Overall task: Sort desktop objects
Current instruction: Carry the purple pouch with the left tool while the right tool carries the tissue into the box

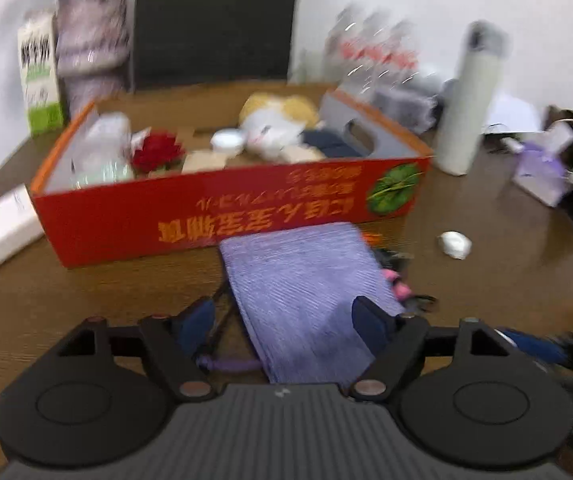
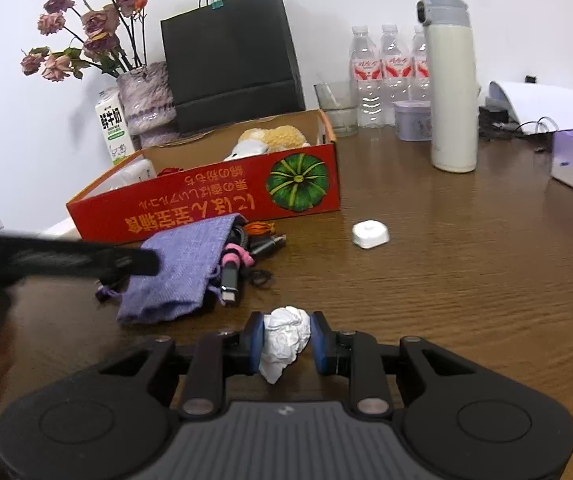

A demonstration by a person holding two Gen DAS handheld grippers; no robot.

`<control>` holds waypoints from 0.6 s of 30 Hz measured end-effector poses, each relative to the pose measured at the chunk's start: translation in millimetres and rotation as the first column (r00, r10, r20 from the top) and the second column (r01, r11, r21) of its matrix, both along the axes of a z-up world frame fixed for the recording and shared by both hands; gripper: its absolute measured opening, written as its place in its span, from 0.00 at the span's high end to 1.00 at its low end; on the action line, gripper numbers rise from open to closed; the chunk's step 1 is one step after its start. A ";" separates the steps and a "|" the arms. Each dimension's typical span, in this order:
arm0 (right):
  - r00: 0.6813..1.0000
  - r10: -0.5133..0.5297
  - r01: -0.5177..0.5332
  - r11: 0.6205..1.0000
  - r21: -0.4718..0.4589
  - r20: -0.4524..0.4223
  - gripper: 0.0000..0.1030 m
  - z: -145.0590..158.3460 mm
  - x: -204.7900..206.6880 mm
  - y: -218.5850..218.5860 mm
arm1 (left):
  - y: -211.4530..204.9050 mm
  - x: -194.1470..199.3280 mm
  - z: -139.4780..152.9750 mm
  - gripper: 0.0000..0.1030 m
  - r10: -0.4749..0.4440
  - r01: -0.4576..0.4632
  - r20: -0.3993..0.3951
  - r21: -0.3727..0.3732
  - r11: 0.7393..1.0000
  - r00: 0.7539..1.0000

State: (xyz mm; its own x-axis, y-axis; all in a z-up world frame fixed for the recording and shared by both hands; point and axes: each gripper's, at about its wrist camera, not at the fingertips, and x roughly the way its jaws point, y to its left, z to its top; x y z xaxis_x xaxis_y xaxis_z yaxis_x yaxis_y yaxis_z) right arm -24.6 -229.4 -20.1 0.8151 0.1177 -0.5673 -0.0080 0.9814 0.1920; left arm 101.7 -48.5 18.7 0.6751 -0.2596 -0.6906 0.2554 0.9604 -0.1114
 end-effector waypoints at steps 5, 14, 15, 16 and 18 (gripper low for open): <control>1.000 -0.017 0.017 1.000 0.008 -0.008 0.77 -5.4 -5.9 -10.7 | 24.6 26.4 -7.5 0.54 0.049 -0.063 -0.070 -0.212 0.975 0.996; 1.000 0.010 -0.010 1.000 0.028 -0.003 0.77 -5.2 -11.5 -8.4 | 53.7 -19.3 35.7 0.94 0.042 -0.044 -0.014 -0.400 0.916 0.999; 1.000 0.011 -0.011 1.000 0.025 0.000 0.77 -4.7 -13.0 -7.7 | 56.7 -28.6 45.7 0.94 0.039 -0.032 0.009 -0.409 0.912 0.999; 1.000 0.010 -0.010 1.000 0.017 0.005 0.77 -3.9 -14.9 -6.5 | 60.3 -39.1 55.0 0.94 0.037 -0.020 0.033 -0.409 0.912 0.999; 1.000 0.021 -0.021 1.000 0.014 0.015 0.77 -0.7 -20.6 -3.9 | 67.9 -62.6 71.7 0.94 0.038 -0.002 0.084 -0.394 0.919 0.996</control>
